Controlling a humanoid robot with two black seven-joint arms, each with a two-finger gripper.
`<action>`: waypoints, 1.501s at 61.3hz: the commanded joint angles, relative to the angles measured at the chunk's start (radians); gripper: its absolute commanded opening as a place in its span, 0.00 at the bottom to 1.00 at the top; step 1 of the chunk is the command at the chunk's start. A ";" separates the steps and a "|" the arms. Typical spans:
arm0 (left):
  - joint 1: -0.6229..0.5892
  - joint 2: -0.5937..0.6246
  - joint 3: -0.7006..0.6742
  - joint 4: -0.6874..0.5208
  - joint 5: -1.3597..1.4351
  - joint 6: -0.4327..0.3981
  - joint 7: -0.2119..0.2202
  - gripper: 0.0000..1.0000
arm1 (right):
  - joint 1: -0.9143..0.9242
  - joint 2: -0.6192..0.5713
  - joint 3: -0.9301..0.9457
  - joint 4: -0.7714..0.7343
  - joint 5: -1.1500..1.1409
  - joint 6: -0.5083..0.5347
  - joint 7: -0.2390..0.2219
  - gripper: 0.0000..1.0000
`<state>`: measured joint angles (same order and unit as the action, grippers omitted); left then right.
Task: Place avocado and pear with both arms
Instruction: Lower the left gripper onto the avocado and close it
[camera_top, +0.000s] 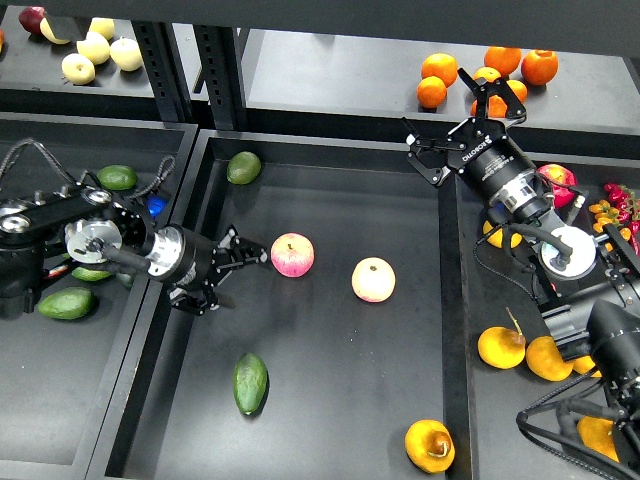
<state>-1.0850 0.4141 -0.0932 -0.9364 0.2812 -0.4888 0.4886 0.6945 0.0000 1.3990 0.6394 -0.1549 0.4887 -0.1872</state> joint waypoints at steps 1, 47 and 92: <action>0.004 -0.008 0.033 -0.001 0.021 0.000 0.000 0.95 | -0.001 0.000 0.000 0.000 0.001 0.000 0.000 1.00; 0.085 -0.046 0.092 0.010 0.099 0.000 0.000 0.99 | -0.020 0.000 0.002 0.003 0.002 0.000 0.000 1.00; 0.152 -0.135 0.110 0.048 0.196 0.000 0.000 0.99 | -0.023 0.000 0.002 0.005 0.002 0.000 0.002 1.00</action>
<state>-0.9346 0.2974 0.0171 -0.9005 0.4757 -0.4887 0.4887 0.6719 0.0000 1.4017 0.6443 -0.1534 0.4887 -0.1856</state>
